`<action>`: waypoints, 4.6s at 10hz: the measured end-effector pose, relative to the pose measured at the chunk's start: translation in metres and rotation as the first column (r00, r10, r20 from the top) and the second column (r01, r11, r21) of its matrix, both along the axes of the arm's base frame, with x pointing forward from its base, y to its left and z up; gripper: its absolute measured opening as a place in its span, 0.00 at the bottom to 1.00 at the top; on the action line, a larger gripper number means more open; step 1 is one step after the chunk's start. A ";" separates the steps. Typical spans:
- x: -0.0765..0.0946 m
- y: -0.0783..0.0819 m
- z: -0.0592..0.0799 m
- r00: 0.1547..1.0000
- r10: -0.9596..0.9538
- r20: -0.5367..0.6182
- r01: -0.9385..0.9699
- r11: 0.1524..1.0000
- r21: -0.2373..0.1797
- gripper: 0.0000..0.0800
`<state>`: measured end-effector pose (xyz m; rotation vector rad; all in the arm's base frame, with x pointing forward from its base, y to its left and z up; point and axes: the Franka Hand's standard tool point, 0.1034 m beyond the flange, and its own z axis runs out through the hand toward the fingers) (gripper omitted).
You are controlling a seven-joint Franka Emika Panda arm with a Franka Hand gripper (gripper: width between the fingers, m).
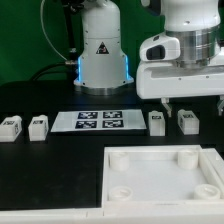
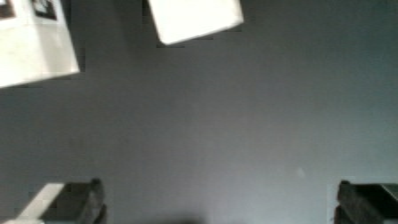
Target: Assemble one leg
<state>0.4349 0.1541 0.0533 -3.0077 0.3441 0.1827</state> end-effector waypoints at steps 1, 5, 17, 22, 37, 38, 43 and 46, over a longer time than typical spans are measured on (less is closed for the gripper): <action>-0.005 -0.003 0.000 0.992 0.021 -0.125 -0.019 1.000 0.017 0.81; -0.025 0.004 -0.010 0.856 0.063 -0.514 -0.038 0.997 0.060 0.81; -0.056 0.015 -0.042 0.739 0.039 -0.672 -0.006 0.999 0.051 0.81; -0.057 0.015 -0.043 0.738 0.040 -0.673 -0.007 0.999 0.051 0.36; 0.007 -0.003 0.046 0.925 0.044 -0.377 -0.034 0.999 0.033 0.36; 0.016 0.000 0.046 0.963 0.028 -0.266 -0.023 0.999 0.022 0.36; 0.059 0.000 0.107 0.985 0.076 0.156 -0.068 0.996 -0.053 0.36; 0.059 0.014 0.107 0.915 0.051 0.400 -0.041 0.999 -0.032 0.36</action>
Offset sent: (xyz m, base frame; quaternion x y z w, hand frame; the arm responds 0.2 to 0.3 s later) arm -0.0141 0.0110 -0.0005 -0.0291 -0.3244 0.0058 0.9455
